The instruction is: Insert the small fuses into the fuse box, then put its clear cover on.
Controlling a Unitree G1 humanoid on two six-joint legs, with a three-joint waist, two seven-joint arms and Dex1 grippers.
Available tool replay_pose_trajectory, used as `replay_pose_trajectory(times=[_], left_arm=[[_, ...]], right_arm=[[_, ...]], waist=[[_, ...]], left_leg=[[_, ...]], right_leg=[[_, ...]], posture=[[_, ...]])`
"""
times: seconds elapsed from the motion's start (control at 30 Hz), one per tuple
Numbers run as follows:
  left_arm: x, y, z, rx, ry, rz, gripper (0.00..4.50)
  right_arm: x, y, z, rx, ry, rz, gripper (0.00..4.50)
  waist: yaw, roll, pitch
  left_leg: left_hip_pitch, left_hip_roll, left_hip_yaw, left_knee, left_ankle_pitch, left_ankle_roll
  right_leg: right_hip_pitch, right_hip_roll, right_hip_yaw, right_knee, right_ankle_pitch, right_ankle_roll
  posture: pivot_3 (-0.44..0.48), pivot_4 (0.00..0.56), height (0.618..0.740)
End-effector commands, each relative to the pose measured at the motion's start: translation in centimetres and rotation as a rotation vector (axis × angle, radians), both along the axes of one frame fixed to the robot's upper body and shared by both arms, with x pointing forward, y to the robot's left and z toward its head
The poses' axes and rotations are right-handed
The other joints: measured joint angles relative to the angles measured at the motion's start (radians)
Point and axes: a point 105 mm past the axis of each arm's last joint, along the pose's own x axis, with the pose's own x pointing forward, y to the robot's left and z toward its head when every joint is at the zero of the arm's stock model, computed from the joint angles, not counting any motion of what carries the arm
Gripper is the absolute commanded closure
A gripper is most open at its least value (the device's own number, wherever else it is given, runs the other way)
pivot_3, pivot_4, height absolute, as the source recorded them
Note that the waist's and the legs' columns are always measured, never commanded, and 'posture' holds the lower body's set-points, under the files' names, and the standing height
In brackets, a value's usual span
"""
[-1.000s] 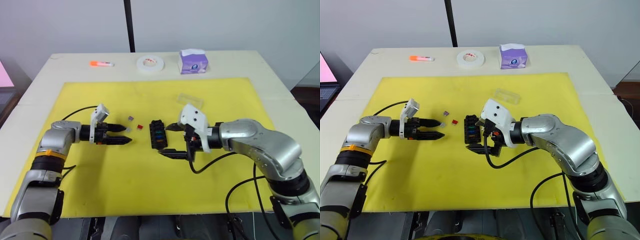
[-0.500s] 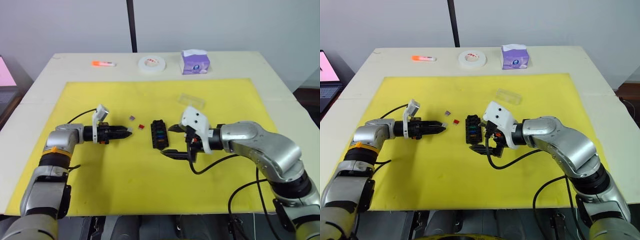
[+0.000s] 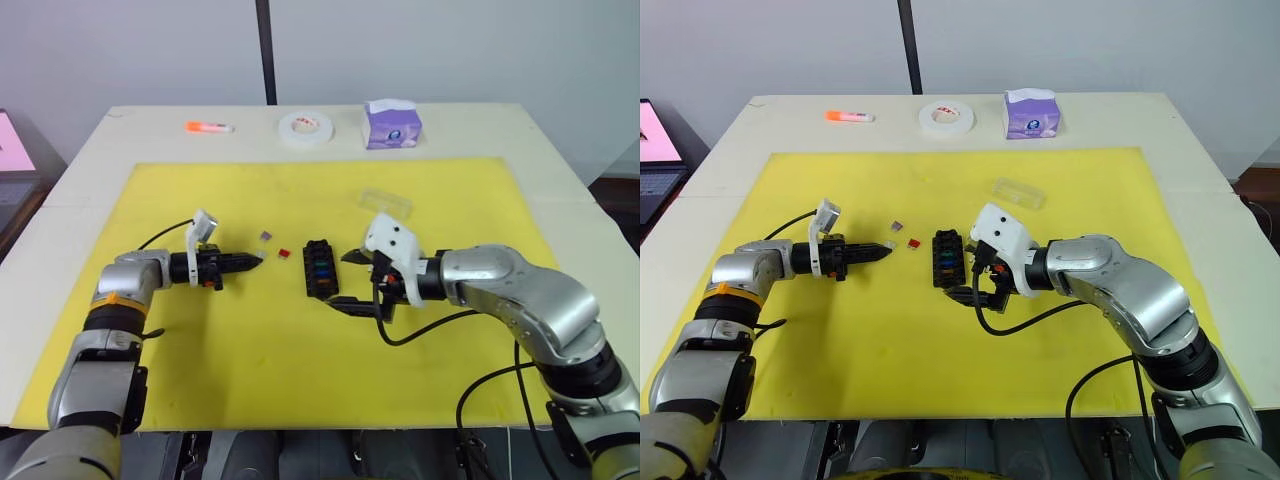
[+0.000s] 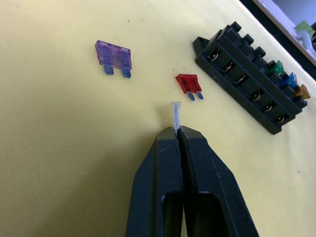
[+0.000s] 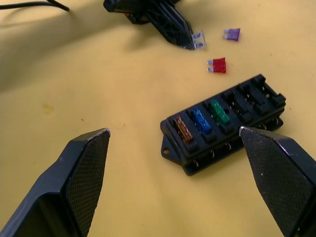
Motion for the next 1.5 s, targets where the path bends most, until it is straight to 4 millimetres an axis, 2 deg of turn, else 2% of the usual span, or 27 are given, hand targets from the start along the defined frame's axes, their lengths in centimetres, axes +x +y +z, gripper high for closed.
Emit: replay_pose_trajectory(times=[0.03, 0.2, 0.33, 0.4, 0.47, 0.5, 0.6, 0.67, 0.73, 0.83, 0.93, 1.03, 1.5], left_arm=[[-0.5, -0.1, -0.7, -0.010, 0.034, -0.005, 4.45], [-0.6, 0.4, 0.6, -0.039, 0.002, 0.003, 4.45], [-1.4, 0.4, 3.2, -0.084, -0.047, -0.017, 4.45], [-2.0, 0.3, 4.6, -0.098, -0.081, -0.034, 4.45], [-2.6, -0.4, 6.3, -0.115, -0.132, -0.053, 4.45], [-2.9, -0.7, 7.0, -0.126, -0.149, -0.062, 4.45], [-3.7, -2.2, 9.6, -0.187, -0.198, -0.101, 4.45], [-4.5, -4.1, 12.1, -0.248, -0.252, -0.164, 4.45], [-5.3, -5.5, 13.8, -0.284, -0.284, -0.219, 4.45], [-5.9, -6.7, 15.1, -0.297, -0.314, -0.262, 4.45], [-6.1, -7.7, 16.3, -0.309, -0.357, -0.293, 4.50], [-6.2, -8.1, 16.9, -0.312, -0.381, -0.308, 4.50], [-6.2, -8.5, 16.8, -0.283, -0.394, -0.338, 4.50]], right_arm=[[0.2, -0.1, 0.7, 0.016, -0.039, 0.001, 0.00], [0.4, -0.2, 0.7, 0.024, -0.040, 0.000, 0.00], [0.6, -0.4, 1.5, 0.092, -0.020, -0.002, 0.00], [1.2, -0.6, 2.4, 0.178, 0.029, -0.040, 0.00], [2.2, -1.6, 2.4, 0.151, 0.134, -0.115, 0.00], [2.5, -1.8, 2.9, 0.179, 0.159, -0.122, 0.00], [2.8, -1.7, 6.1, 0.339, 0.181, -0.055, 0.00], [3.1, -1.7, 8.6, 0.397, 0.184, 0.007, 0.00], [3.2, -1.5, 10.4, 0.436, 0.204, 0.050, 0.00], [2.6, -0.9, 11.7, 0.465, 0.237, 0.121, 0.00], [2.0, -0.4, 12.5, 0.486, 0.260, 0.176, 0.64], [1.8, -0.2, 12.9, 0.493, 0.261, 0.192, 1.63], [1.4, 0.3, 13.1, 0.506, 0.242, 0.192, 1.63]], waist=[[-0.001, 0.000, 0.000], [-0.004, 0.000, 0.000], [-0.008, 0.000, 0.000], [-0.011, -0.001, 0.001], [-0.010, -0.001, 0.001], [-0.010, -0.001, 0.001], [-0.005, -0.001, 0.001], [-0.005, 0.000, 0.001], [-0.006, -0.001, 0.001], [-0.009, -0.001, 0.001], [-0.012, -0.001, 0.001], [-0.011, -0.001, 0.001], [-0.010, -0.001, 0.001]], left_leg=[[0.000, 0.000, 0.000, 0.000, 0.000, 0.000], [0.000, 0.000, 0.000, 0.000, 0.000, 0.000], [0.000, 0.000, 0.000, -0.001, 0.000, 0.000], [0.000, 0.000, 0.000, -0.001, 0.000, 0.000], [0.000, 0.001, -0.001, -0.001, 0.000, 0.000], [0.000, 0.001, -0.001, -0.001, 0.000, 0.000], [-0.001, 0.000, -0.001, -0.001, 0.000, 0.000], [-0.002, 0.000, -0.001, -0.001, 0.000, 0.000], [-0.003, 0.000, -0.001, 0.000, 0.000, 0.000], [-0.003, 0.000, -0.001, 0.000, 0.000, 0.000], [-0.002, 0.000, -0.001, -0.001, 0.000, 0.000], [-0.002, 0.000, -0.001, -0.001, 0.000, 0.000], [-0.002, 0.000, -0.001, -0.001, 0.000, 0.000]], right_leg=[[0.000, 0.000, 0.000, 0.000, 0.000, 0.000], [0.000, 0.000, 0.000, 0.000, 0.000, 0.000], [0.000, 0.000, 0.000, 0.000, 0.000, 0.000], [-0.001, 0.000, 0.000, 0.000, 0.000, 0.000], [-0.001, 0.001, 0.000, 0.000, 0.000, 0.000], [-0.001, 0.000, 0.000, 0.000, 0.000, 0.000], [-0.001, 0.000, 0.000, 0.000, 0.000, 0.000], [-0.001, 0.000, 0.000, -0.001, 0.000, 0.000], [-0.001, 0.000, -0.001, -0.001, 0.000, 0.000], [-0.001, 0.000, -0.001, -0.001, 0.000, 0.000], [-0.001, 0.000, -0.001, -0.001, 0.000, 0.000], [-0.002, 0.001, -0.001, -0.001, 0.000, 0.000], [-0.002, 0.000, -0.001, -0.001, 0.000, 0.000]], posture=[[0.000, 0.150, 0.740], [0.000, 0.150, 0.740], [0.000, 0.150, 0.740], [0.000, 0.150, 0.740], [0.000, 0.150, 0.740], [0.000, 0.150, 0.740], [0.000, 0.150, 0.740], [0.000, 0.150, 0.740], [0.000, 0.150, 0.740], [0.000, 0.150, 0.740], [0.000, 0.150, 0.740], [0.000, 0.150, 0.740], [0.000, 0.150, 0.740]])
